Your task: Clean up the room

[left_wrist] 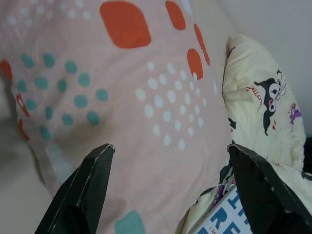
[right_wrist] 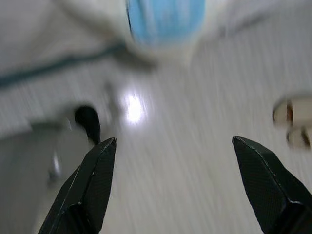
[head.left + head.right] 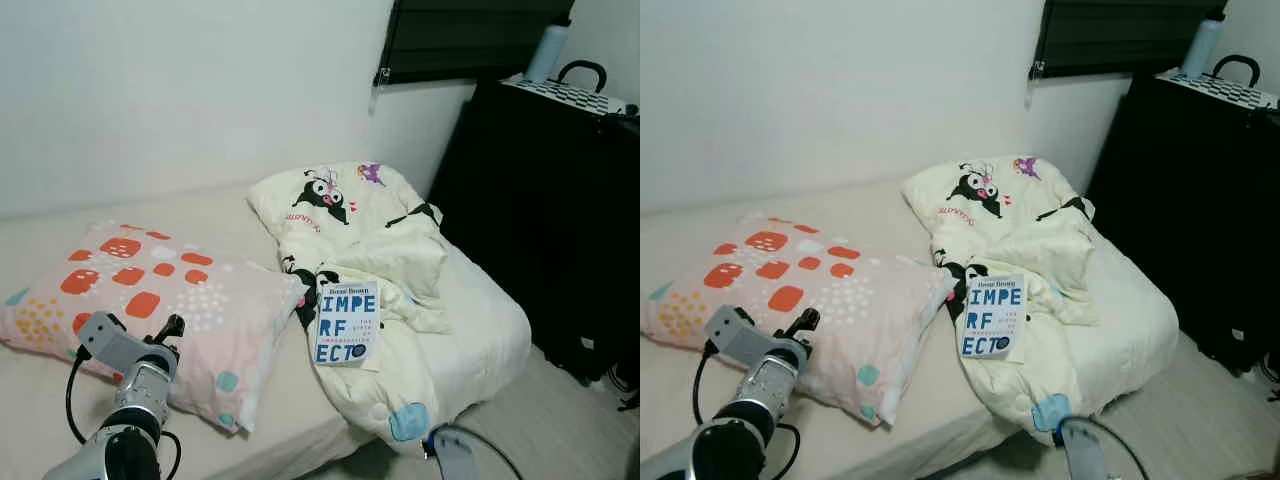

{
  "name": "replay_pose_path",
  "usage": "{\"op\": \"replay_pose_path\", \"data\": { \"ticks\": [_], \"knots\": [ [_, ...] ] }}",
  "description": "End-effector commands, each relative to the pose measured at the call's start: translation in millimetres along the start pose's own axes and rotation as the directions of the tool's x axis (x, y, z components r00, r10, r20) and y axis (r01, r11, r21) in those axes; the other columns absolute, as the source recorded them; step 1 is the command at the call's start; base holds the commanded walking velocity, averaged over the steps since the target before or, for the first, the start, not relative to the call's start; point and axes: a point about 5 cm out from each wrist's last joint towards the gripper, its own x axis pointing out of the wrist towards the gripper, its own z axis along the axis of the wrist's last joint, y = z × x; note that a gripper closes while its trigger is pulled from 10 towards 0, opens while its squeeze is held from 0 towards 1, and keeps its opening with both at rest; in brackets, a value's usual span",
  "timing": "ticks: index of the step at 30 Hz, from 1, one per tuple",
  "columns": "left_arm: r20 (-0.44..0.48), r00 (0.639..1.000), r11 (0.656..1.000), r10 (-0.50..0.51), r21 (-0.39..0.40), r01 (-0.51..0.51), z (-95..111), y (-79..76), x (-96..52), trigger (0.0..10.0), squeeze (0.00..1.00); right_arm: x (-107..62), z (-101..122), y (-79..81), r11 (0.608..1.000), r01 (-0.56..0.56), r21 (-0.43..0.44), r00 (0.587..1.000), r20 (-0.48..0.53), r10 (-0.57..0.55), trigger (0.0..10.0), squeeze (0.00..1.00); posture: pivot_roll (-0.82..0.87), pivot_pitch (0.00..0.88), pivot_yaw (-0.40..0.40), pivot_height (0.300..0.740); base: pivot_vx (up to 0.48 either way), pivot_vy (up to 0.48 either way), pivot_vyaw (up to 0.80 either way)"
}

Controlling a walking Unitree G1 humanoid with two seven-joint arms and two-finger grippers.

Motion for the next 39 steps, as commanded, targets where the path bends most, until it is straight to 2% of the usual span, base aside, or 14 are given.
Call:
{"op": "replay_pose_path", "data": {
  "ticks": [1, 8, 10, 12, 16, 18, 19, 21, 22, 25, 26, 28, 33, 39],
  "knots": [
    [-0.024, 1.000, 0.999, 0.014, -0.030, -0.015, -5.4, 4.4, -1.8, 10.0, 0.00, 0.6, 8.5, 1.1, 1.000, -0.012, 0.013, 0.999, 0.035, 0.012, 10.0, 0.00, -0.18, 0.053, -0.050, 0.665, 0.000, 0.000, 0.00],
    [0.012, 0.999, 0.999, 0.045, 0.000, -0.045, 7.8, 13.2, -1.2, 10.0, 0.00, -0.4, 79.0, 21.4, 0.995, -0.100, -0.011, 0.957, 0.271, 0.099, 10.0, 0.00, -0.22, 0.098, -0.044, 0.635, 0.000, 0.000, 0.00],
    [0.012, 0.999, 0.999, 0.045, 0.000, -0.045, 7.8, 13.2, -1.2, 10.0, 0.00, -0.4, 79.0, 21.4, 0.995, -0.100, -0.011, 0.957, 0.271, 0.099, 10.0, 0.00, -0.22, 0.098, -0.044, 0.635, 0.000, 0.000, 0.00],
    [0.052, 0.998, 0.999, 0.035, -0.018, -0.034, 21.1, 15.7, 0.3, 10.0, 0.00, -8.0, 112.7, 30.4, 0.984, -0.177, -0.018, 0.892, 0.420, 0.168, 10.0, 0.00, -0.24, 0.141, -0.036, 0.620, 0.000, 0.000, 0.00],
    [0.065, 0.998, 0.999, 0.027, -0.024, -0.026, 26.6, 14.9, 1.3, 10.0, 0.00, -13.7, 130.0, 33.0, 0.975, -0.222, -0.002, 0.846, 0.497, 0.194, 10.0, 0.00, -0.24, 0.141, -0.036, 0.610, 0.000, 0.000, 0.00],
    [0.090, 0.996, 0.999, 0.004, -0.045, 0.001, 35.3, 12.7, 2.8, 10.0, 0.00, -25.9, 151.8, 39.6, 0.951, -0.308, 0.007, 0.761, 0.601, 0.242, 10.0, 0.00, -0.26, 0.182, -0.026, 0.600, 0.000, 0.000, 0.00],
    [0.090, 0.996, 0.999, 0.004, -0.045, 0.001, 35.3, 12.7, 2.8, 10.0, 0.00, -25.9, 151.8, 39.6, 0.951, -0.308, 0.007, 0.761, 0.601, 0.242, 10.0, 0.00, -0.26, 0.182, -0.026, 0.600, 0.000, 0.000, 0.00],
    [0.136, 0.990, 0.996, -0.046, -0.074, 0.057, 49.1, 5.0, 5.6, 10.0, 0.00, -49.8, 179.7, 49.1, 0.884, -0.465, 0.039, 0.628, 0.718, 0.299, 10.0, 0.00, -0.27, 0.218, -0.025, 0.590, 0.000, 0.000, 0.00],
    [0.136, 0.990, 0.996, -0.046, -0.074, 0.057, 49.1, 5.0, 5.6, 10.0, 0.00, -49.8, 179.7, 49.1, 0.884, -0.465, 0.039, 0.628, 0.718, 0.299, 10.0, 0.00, -0.27, 0.218, -0.025, 0.590, 0.000, 0.000, 0.00],
    [0.177, 0.977, 0.984, -0.120, -0.109, 0.140, 65.0, -13.6, 10.4, 10.0, 0.00, -90.2, 210.3, 60.2, 0.768, -0.640, -0.016, 0.429, 0.822, 0.374, 10.0, 0.00, -0.28, 0.259, -0.021, 0.575, 0.000, 0.000, 0.00],
    [0.177, 0.977, 0.984, -0.120, -0.109, 0.140, 65.0, -13.6, 10.4, 10.0, 0.00, -90.2, 210.3, 60.2, 0.768, -0.640, -0.016, 0.429, 0.822, 0.374, 10.0, 0.00, -0.28, 0.259, -0.021, 0.575, 0.000, 0.000, 0.00],
    [0.202, 0.965, 0.966, -0.168, -0.163, 0.203, 73.4, -26.0, 12.8, 10.0, 0.00, -111.2, 220.2, 65.4, 0.714, -0.698, -0.060, 0.334, 0.855, 0.398, 10.0, 0.00, -0.28, 0.279, -0.018, 0.565, 0.000, 0.000, 0.00],
    [0.251, 0.916, 0.896, -0.314, -0.240, 0.373, 87.6, -57.6, 15.5, 10.0, 0.00, -142.7, 226.5, 69.3, 0.647, -0.752, -0.125, 0.213, 0.883, 0.417, 10.0, 0.00, -0.30, 0.332, -0.008, 0.545, 0.000, 0.000, 0.00],
    [0.236, 0.902, 0.888, -0.363, -0.206, 0.411, 89.7, -73.0, 16.5, 10.0, 0.00, -163.0, 227.0, 69.7, 0.614, -0.777, -0.140, 0.165, 0.895, 0.413, 10.0, 0.00, -0.33, 0.368, 0.005, 0.525, 0.000, 0.000, 0.00]
  ]
}}
